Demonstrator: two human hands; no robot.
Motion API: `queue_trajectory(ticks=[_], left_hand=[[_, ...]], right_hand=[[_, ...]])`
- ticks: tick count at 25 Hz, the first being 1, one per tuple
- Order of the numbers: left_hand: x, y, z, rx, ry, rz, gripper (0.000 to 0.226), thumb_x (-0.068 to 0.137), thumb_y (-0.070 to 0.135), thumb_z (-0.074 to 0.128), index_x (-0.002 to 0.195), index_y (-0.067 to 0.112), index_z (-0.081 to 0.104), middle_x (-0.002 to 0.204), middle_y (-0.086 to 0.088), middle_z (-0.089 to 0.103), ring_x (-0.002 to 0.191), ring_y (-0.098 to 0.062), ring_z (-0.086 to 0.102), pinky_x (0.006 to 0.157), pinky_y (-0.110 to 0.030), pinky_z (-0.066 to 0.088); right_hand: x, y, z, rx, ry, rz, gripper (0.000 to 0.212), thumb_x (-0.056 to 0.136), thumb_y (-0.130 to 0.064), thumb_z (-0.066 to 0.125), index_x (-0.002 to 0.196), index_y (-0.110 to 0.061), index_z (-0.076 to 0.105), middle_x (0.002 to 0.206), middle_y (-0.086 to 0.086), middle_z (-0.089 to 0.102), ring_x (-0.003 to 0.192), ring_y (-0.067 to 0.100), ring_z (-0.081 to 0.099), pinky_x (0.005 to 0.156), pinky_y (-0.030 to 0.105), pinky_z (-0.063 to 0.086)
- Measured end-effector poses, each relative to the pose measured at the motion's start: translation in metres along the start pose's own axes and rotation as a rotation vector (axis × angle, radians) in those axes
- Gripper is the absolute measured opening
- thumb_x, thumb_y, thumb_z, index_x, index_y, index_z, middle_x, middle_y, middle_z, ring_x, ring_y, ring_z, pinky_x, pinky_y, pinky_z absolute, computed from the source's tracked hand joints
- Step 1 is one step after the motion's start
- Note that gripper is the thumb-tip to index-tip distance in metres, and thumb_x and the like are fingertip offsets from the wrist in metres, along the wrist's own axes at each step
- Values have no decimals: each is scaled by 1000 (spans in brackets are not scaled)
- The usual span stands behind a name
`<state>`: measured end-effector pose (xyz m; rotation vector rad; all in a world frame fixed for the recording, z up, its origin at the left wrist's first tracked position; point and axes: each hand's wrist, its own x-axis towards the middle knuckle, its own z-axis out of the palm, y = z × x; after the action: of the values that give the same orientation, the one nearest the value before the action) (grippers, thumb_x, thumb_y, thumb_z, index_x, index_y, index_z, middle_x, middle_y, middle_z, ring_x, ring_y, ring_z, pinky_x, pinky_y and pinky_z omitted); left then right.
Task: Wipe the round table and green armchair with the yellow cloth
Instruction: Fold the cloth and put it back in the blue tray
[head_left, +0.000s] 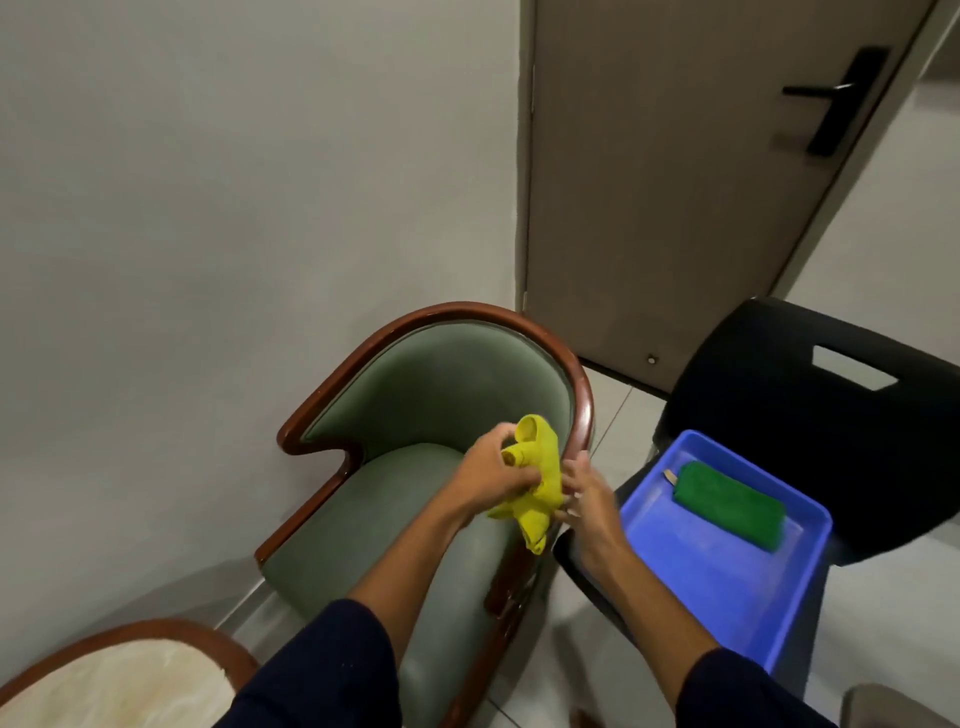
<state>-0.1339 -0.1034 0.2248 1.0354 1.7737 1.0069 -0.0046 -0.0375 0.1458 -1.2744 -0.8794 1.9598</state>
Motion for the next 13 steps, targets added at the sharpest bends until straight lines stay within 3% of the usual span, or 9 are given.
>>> queue_trajectory(ticks=[2, 4, 6, 9, 11, 13], left_hand=[[22, 31, 16, -60, -157, 58, 42, 69, 2, 72, 108, 13, 62, 94, -7, 68, 82, -17, 65, 79, -38, 58], [52, 47, 37, -118, -318, 38, 37, 74, -1, 73, 102, 22, 66, 91, -3, 72, 81, -14, 69, 72, -28, 60], [83, 40, 64, -54, -365, -48, 33, 76, -1, 73, 99, 22, 67, 94, -6, 73, 84, -17, 69, 76, -33, 60], [124, -9, 127, 113, -250, -168, 31, 76, -1, 72, 103, 10, 64, 97, -15, 68, 85, -22, 62, 87, -45, 55], [139, -46, 180, 182, -167, -241, 38, 73, 3, 73, 110, 9, 64, 106, -17, 70, 91, -22, 63, 89, -40, 53], [142, -77, 221, 173, -193, -314, 43, 70, 8, 71, 112, 13, 63, 114, -14, 69, 106, -26, 64, 92, -37, 52]], right_hand=[[12, -22, -59, 46, 83, -35, 35, 94, -53, 47, 103, -20, 56, 88, 0, 62, 74, 12, 61, 68, 31, 46], [26, -33, -120, 162, 46, 15, 45, 92, -56, 48, 113, -20, 64, 106, 5, 71, 95, 24, 65, 87, 42, 47], [35, -34, -169, 254, -30, 127, 46, 92, -50, 52, 121, -17, 67, 117, 14, 72, 105, 33, 66, 92, 48, 50], [50, -17, -227, 123, 24, 256, 33, 83, -21, 61, 111, -6, 69, 103, 16, 77, 87, 28, 73, 81, 37, 59], [60, 5, -264, -71, 167, 324, 15, 82, -10, 61, 95, -8, 70, 77, 9, 79, 66, 24, 72, 62, 29, 55], [70, 28, -295, -167, 320, 340, 14, 82, -4, 62, 94, -8, 69, 75, 11, 75, 63, 27, 67, 57, 29, 50]])
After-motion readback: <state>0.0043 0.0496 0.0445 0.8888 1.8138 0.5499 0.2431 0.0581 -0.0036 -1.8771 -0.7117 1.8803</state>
